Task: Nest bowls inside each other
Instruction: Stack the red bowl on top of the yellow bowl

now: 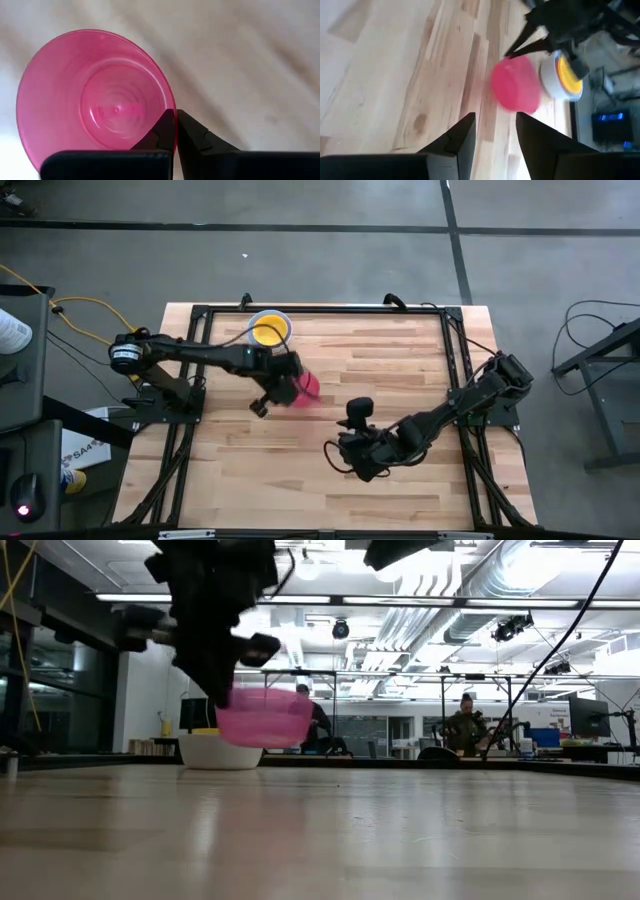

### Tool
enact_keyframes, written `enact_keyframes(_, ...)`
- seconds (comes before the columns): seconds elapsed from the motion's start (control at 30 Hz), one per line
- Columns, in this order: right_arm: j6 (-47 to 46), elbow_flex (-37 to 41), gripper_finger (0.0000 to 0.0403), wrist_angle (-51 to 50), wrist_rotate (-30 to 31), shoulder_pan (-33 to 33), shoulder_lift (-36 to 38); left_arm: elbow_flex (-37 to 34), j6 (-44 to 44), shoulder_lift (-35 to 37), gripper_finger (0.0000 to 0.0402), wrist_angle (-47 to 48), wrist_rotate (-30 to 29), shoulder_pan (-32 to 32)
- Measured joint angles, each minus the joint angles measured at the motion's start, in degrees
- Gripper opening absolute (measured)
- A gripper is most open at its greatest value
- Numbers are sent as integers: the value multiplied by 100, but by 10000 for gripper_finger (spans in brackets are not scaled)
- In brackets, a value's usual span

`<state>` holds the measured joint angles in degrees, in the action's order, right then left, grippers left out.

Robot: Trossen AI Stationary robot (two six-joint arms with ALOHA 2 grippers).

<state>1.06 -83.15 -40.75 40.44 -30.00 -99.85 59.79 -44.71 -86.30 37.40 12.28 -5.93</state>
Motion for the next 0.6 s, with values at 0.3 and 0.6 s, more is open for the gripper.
enact_keyframes(0.3, -995, 7, 135, -468, -4, 51, -4, 0, 1038, 341, 0, -128, -1042, -986)
enact_keyframes(0.6, -1486, 87, 135, -659, -72, 291, -8, -2, 1478, 635, 0, 189, -1509, -1898)
